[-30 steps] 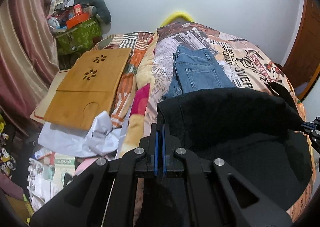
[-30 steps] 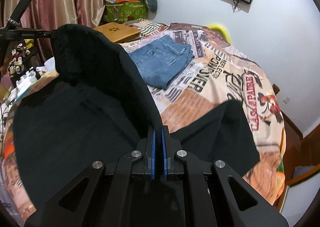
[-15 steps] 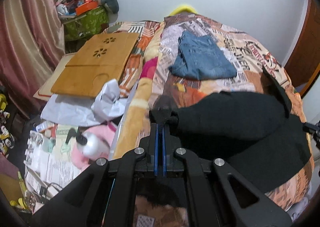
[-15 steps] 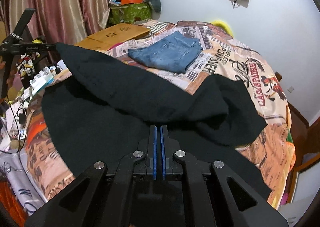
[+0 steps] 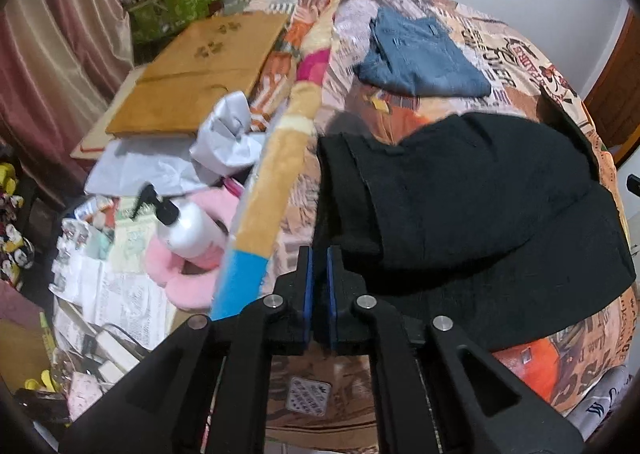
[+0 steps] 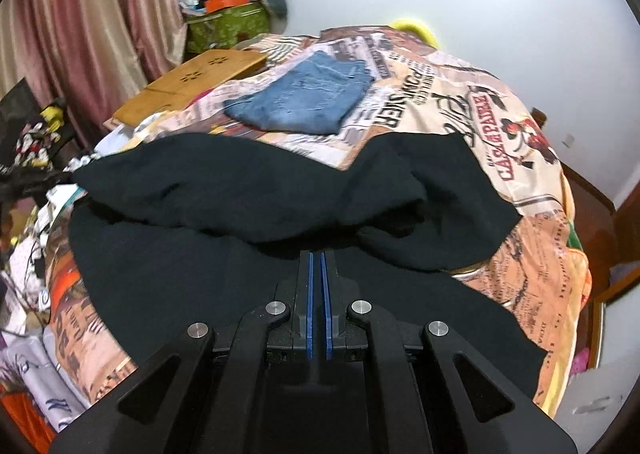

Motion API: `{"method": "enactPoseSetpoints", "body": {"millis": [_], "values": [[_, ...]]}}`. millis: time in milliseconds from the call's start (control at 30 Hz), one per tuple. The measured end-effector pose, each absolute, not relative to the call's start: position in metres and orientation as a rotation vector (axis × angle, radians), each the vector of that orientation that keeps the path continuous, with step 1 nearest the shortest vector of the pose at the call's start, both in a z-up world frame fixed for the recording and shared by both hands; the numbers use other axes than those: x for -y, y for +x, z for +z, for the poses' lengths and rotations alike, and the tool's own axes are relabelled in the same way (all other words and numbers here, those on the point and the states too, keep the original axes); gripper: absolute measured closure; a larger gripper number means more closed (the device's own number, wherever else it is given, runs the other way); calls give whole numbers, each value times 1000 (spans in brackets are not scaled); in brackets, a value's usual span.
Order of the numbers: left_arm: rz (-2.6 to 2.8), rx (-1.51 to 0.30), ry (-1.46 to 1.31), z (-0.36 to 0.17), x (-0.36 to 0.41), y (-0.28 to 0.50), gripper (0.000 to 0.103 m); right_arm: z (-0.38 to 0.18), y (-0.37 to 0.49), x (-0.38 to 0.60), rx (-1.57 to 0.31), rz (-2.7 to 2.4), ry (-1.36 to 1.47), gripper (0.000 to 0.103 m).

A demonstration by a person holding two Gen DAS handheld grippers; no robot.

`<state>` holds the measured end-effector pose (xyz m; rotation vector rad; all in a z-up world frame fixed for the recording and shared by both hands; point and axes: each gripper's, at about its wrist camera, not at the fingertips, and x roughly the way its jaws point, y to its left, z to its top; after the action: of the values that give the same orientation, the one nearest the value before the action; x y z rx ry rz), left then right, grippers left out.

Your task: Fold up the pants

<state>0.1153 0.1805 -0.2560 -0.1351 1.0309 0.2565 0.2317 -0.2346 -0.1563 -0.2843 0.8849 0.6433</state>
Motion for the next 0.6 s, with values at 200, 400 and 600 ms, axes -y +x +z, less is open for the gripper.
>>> {"method": "enactPoseSetpoints", "body": {"millis": [200,400,600], "values": [[290,-954,-94,-225,-182,132,59,-149,262,253,-874,571,-249,67],[257,-944,-69,-218,-165,186,38,-144,306,262,-874,517,-222,61],[201,-982,-105,-229,-148,244,35,-149,365,262,-910,479,-174,58]]}}
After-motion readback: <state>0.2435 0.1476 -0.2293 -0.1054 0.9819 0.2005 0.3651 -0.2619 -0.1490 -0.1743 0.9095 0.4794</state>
